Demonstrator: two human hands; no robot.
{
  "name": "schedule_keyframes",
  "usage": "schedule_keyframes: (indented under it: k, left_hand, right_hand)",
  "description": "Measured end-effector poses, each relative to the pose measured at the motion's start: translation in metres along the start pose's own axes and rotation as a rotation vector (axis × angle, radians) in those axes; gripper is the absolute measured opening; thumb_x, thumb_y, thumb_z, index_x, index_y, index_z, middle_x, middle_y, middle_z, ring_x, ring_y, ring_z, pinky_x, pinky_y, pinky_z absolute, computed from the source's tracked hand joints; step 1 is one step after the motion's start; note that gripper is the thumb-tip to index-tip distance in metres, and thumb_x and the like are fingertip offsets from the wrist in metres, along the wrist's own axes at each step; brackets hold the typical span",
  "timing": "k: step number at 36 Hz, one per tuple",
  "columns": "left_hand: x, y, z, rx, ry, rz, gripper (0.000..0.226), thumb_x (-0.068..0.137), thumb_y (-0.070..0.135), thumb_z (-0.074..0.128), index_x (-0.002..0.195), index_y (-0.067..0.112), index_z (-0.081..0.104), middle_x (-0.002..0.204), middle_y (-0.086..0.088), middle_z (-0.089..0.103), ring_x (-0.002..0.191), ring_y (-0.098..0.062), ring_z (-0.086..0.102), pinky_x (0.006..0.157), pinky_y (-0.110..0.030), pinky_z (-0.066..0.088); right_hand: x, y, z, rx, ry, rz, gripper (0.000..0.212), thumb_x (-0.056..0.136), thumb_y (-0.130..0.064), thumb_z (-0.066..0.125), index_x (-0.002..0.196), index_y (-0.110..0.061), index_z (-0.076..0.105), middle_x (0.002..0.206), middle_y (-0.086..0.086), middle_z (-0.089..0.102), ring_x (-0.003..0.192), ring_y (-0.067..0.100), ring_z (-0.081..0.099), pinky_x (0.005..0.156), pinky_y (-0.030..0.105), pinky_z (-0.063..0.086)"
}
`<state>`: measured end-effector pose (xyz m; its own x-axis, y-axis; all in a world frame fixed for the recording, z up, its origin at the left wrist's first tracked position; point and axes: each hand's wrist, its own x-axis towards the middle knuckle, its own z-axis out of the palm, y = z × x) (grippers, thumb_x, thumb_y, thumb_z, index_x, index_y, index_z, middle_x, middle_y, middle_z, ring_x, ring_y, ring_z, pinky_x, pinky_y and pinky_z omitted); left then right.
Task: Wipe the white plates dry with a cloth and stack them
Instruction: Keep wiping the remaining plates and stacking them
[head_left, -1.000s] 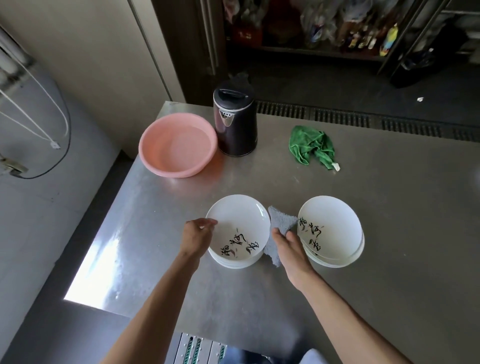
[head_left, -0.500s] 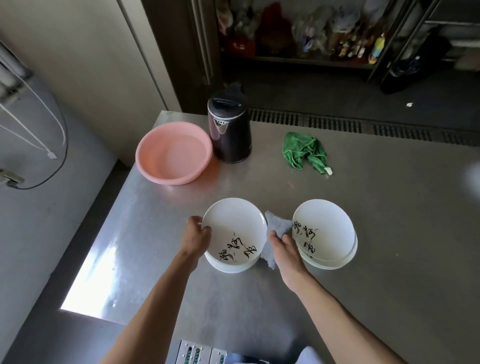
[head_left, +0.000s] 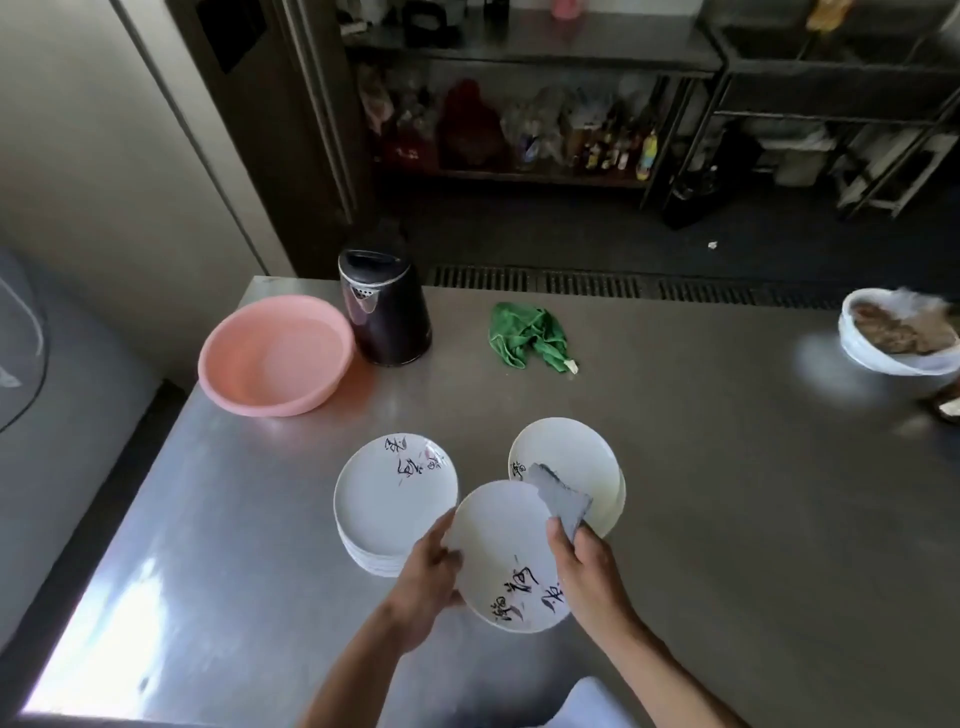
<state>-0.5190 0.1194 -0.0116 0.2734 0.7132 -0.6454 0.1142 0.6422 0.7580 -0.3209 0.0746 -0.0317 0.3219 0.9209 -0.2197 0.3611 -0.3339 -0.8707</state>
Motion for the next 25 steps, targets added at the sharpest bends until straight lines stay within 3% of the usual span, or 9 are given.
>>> schedule_keyframes:
  k: [3, 6, 9, 11, 15, 19, 21, 23, 25]
  left_hand:
    - [-0.001, -0.013, 0.024, 0.012, -0.056, -0.051, 0.057, 0.102, -0.009, 0.030, 0.137, 0.031, 0.051, 0.129, -0.003, 0.064, 0.117, -0.024, 0.063, 0.081, -0.043, 0.062]
    - [0.001, -0.025, 0.039, 0.003, -0.054, -0.115, 0.055, 0.102, -0.011, 0.030, 0.136, 0.029, 0.049, 0.128, -0.011, 0.066, 0.117, -0.031, 0.064, 0.083, -0.048, 0.061]
    - [0.003, -0.036, 0.049, 0.035, -0.056, -0.145, 0.058, 0.101, -0.012, 0.027, 0.138, 0.027, 0.047, 0.130, -0.015, 0.065, 0.113, -0.031, 0.065, 0.087, -0.052, 0.059]
    - [0.006, -0.042, 0.054, 0.042, -0.060, -0.161, 0.059, 0.100, -0.014, 0.025, 0.136, 0.026, 0.049, 0.124, -0.014, 0.067, 0.104, -0.028, 0.066, 0.088, -0.053, 0.058]
    - [0.010, -0.056, 0.053, 0.021, -0.071, -0.215, 0.064, 0.094, -0.016, 0.031, 0.136, 0.025, 0.056, 0.120, -0.012, 0.074, 0.102, -0.031, 0.072, 0.082, -0.048, 0.060]
    - [0.012, -0.076, 0.043, -0.045, -0.002, -0.265, 0.065, 0.092, -0.017, 0.034, 0.135, 0.024, 0.059, 0.118, -0.019, 0.073, 0.096, -0.035, 0.073, 0.068, -0.043, 0.060]
    - [0.014, -0.085, 0.039, -0.060, 0.029, -0.278, 0.072, 0.088, -0.018, 0.027, 0.138, 0.023, 0.057, 0.124, -0.023, 0.068, 0.107, -0.043, 0.067, 0.071, -0.046, 0.059]
    - [0.015, -0.091, 0.038, -0.054, 0.033, -0.272, 0.071, 0.088, -0.017, 0.025, 0.139, 0.023, 0.056, 0.124, -0.023, 0.066, 0.108, -0.043, 0.064, 0.077, -0.050, 0.060]
    - [0.014, -0.095, 0.039, -0.052, 0.044, -0.265, 0.070, 0.091, -0.015, 0.024, 0.139, 0.024, 0.056, 0.123, -0.019, 0.067, 0.106, -0.039, 0.064, 0.081, -0.053, 0.060]
  right_hand:
    - [-0.014, 0.026, -0.007, -0.160, 0.012, -0.003, 0.003, 0.103, -0.026, 0.050, 0.101, -0.023, 0.051, 0.095, -0.003, 0.058, 0.083, 0.015, 0.060, 0.072, 0.021, 0.040]
    - [-0.027, 0.046, -0.009, -0.279, 0.005, -0.060, 0.022, 0.101, -0.014, 0.052, 0.122, -0.010, 0.055, 0.112, 0.001, 0.058, 0.107, 0.024, 0.061, 0.085, 0.019, 0.042]
    - [-0.033, 0.067, -0.003, -0.439, -0.104, -0.185, 0.059, 0.096, -0.004, 0.053, 0.151, -0.011, 0.033, 0.147, 0.001, 0.043, 0.139, 0.016, 0.038, 0.112, 0.023, 0.030]
    - [-0.034, 0.074, 0.005, -0.504, -0.235, -0.173, 0.063, 0.099, -0.007, 0.046, 0.157, -0.008, 0.021, 0.162, 0.001, 0.017, 0.152, 0.018, 0.018, 0.123, 0.028, 0.011]
    - [-0.042, 0.076, 0.024, -0.587, -0.460, -0.260, 0.063, 0.100, -0.010, 0.037, 0.158, -0.012, 0.014, 0.165, 0.000, 0.003, 0.154, 0.016, 0.002, 0.122, 0.024, -0.008]
    - [-0.066, 0.091, 0.028, -0.740, -0.589, -0.387, 0.058, 0.102, -0.025, 0.019, 0.159, -0.017, 0.014, 0.167, 0.001, 0.006, 0.154, 0.018, 0.004, 0.125, 0.032, 0.002]
    - [-0.075, 0.108, 0.020, -0.813, -0.548, -0.466, 0.054, 0.098, -0.034, 0.042, 0.152, -0.024, 0.040, 0.161, -0.001, 0.030, 0.149, 0.013, 0.027, 0.123, 0.026, 0.016]
    - [-0.078, 0.114, 0.013, -0.783, -0.509, -0.362, 0.057, 0.080, -0.037, 0.071, 0.135, -0.028, 0.061, 0.150, 0.000, 0.049, 0.136, 0.013, 0.049, 0.116, 0.022, 0.031]
    - [-0.075, 0.120, 0.010, -0.731, -0.478, -0.238, 0.061, 0.091, -0.032, 0.058, 0.149, -0.019, 0.044, 0.163, 0.008, 0.025, 0.150, 0.021, 0.027, 0.122, 0.027, 0.013]
